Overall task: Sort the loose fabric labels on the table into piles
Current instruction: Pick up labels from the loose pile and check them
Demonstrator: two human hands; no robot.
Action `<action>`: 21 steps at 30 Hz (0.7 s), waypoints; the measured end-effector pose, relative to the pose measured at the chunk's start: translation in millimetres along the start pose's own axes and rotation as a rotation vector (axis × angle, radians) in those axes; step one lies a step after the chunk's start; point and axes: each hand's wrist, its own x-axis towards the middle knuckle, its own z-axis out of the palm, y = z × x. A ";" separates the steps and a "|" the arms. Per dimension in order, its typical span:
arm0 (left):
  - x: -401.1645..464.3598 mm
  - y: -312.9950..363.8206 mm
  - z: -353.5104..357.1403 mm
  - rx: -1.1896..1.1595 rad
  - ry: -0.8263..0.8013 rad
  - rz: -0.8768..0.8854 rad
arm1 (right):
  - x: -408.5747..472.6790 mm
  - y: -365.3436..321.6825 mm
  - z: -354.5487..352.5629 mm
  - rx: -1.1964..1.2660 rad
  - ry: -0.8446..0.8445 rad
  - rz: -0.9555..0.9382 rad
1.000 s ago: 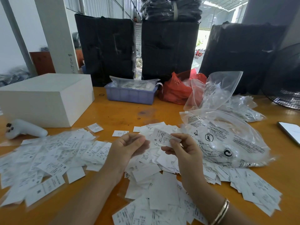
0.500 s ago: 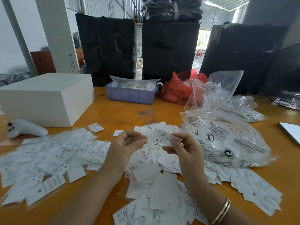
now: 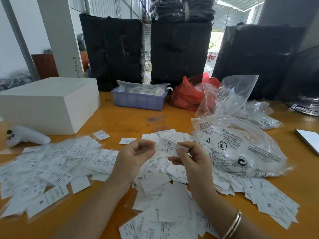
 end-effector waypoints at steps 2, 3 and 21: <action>0.4 -0.1 0.3 0.008 0.003 -0.007 | -0.5 0.0 0.5 0.006 -0.005 0.000; 0.8 -0.2 0.4 0.004 0.001 -0.009 | -0.6 -0.2 0.4 0.015 0.001 -0.001; -1.2 3.0 1.0 -0.011 -0.010 -0.021 | -1.1 3.2 0.2 -0.007 -0.077 -0.013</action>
